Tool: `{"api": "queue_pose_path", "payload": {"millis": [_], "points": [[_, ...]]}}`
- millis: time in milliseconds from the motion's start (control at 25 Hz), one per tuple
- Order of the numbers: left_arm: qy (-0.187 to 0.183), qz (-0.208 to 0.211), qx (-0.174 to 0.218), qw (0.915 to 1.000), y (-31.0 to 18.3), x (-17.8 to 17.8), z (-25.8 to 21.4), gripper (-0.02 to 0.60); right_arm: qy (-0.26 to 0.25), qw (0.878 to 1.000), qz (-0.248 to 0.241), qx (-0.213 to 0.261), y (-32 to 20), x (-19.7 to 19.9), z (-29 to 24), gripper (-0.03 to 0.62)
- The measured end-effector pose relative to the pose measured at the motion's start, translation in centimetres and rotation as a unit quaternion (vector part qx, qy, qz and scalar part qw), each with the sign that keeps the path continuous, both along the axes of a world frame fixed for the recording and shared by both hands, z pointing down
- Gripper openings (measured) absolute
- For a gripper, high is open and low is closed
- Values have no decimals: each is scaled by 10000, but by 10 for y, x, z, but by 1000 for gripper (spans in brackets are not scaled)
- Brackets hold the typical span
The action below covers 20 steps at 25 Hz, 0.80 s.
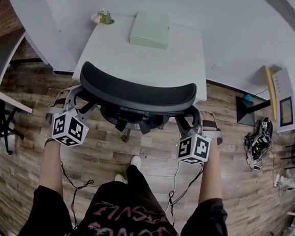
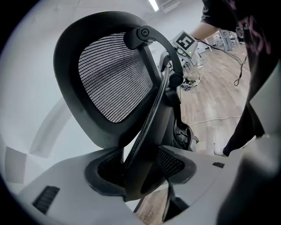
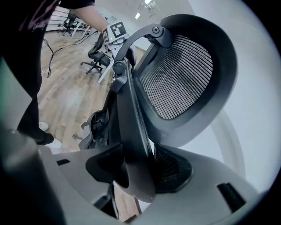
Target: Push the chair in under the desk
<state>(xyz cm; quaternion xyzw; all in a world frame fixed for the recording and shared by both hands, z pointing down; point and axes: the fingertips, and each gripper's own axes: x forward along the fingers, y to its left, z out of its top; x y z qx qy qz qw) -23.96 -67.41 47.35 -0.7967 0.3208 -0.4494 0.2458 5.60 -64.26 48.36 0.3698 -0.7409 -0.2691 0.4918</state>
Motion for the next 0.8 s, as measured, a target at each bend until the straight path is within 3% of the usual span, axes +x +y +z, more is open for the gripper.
{"api": "queue_pose_path", "payload": {"millis": [800], "points": [[-72, -45, -69, 9999, 22, -2, 4, 250, 254, 9991, 118, 326, 22, -1, 5, 216]]}}
